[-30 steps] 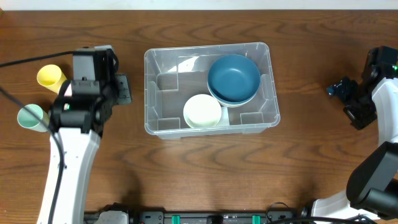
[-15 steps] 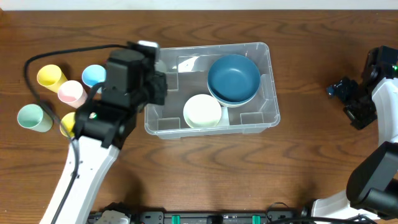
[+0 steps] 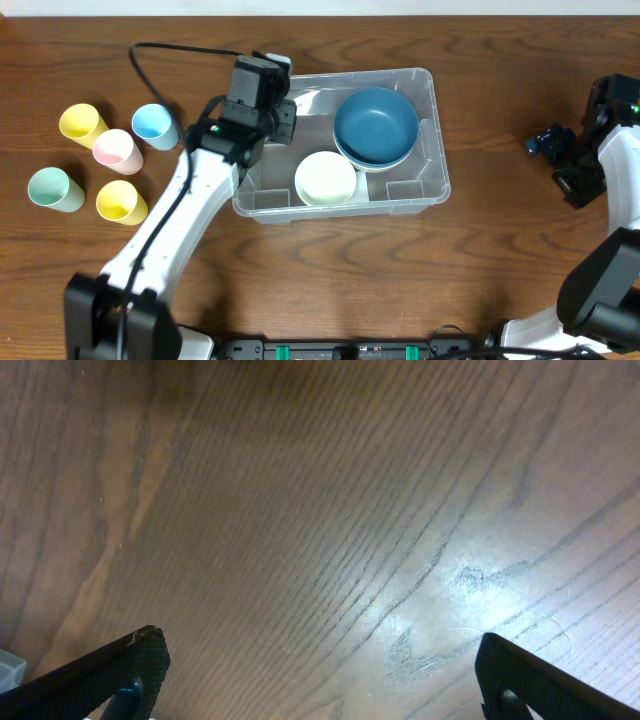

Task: Pack container
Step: 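Carry the cream cup into the bin's back-left corner and release, then move the left gripper to the yellow cup and grip its rim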

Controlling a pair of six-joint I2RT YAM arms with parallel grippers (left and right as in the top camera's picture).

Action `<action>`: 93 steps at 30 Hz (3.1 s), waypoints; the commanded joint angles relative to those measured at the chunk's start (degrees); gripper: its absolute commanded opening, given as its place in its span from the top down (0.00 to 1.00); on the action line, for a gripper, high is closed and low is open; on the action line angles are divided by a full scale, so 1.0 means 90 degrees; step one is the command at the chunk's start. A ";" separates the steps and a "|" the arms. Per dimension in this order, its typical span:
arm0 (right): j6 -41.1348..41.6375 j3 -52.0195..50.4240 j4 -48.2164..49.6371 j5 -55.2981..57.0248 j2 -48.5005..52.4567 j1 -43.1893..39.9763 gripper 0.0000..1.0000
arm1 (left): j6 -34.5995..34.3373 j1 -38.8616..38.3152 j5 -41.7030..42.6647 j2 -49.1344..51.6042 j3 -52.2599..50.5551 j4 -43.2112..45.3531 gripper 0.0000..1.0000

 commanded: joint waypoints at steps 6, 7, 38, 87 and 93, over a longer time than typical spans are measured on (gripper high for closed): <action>0.0104 0.0022 0.0002 0.0027 -0.0007 -0.0019 0.01 | 0.0126 0.0005 -0.0617 0.0797 0.0007 0.0437 0.94; 0.0104 0.0024 0.0002 0.0027 -0.0007 -0.0019 0.01 | 0.0126 0.0002 -0.0617 0.0867 0.0007 0.0481 0.94; 0.0104 0.0024 0.0002 0.0027 -0.0007 -0.0019 0.01 | 0.0121 0.0005 -0.0617 0.1120 0.0053 0.0610 0.55; 0.0104 0.0024 0.0002 0.0027 -0.0007 -0.0019 0.01 | -0.2368 0.4204 -0.0923 0.0908 0.0168 -0.3721 0.51; 0.0104 0.0024 0.0002 0.0027 -0.0007 -0.0019 0.01 | -0.2142 0.4201 -0.0551 0.1309 0.0168 -0.3490 0.63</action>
